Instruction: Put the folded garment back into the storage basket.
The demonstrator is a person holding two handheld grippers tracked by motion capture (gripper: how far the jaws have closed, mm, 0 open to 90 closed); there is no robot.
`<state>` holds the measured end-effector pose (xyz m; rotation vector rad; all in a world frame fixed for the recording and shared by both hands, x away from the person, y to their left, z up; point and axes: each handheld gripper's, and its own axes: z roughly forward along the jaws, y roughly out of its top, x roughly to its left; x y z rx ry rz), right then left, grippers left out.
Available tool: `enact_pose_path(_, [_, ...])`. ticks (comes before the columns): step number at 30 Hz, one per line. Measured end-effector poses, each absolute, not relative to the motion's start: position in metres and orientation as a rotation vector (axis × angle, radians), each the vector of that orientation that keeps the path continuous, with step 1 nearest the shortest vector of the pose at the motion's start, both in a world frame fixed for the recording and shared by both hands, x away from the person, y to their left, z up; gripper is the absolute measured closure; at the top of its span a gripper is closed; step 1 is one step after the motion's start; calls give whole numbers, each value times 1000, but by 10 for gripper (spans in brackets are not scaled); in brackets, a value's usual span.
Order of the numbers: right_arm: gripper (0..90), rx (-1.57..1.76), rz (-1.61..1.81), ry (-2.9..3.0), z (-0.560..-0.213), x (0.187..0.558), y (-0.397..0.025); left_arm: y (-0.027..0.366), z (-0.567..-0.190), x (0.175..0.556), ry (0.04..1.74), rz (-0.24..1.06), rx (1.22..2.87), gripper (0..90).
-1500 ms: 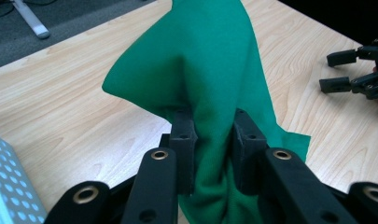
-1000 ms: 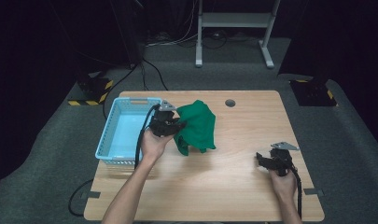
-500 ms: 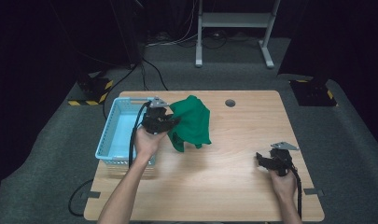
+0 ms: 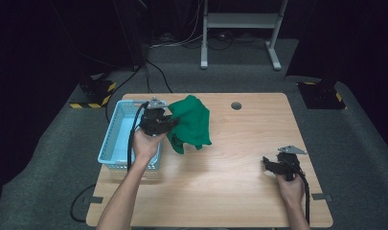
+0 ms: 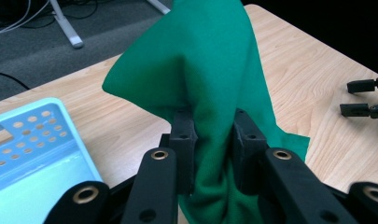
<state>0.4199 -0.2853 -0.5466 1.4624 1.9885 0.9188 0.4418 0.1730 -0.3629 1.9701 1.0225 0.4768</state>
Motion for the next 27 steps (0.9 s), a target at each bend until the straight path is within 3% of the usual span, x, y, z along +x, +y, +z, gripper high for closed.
enact_pose_path(27, [243,1462,919,1989,-547,420,-285,199,-348,438,1058,526,1919,736])
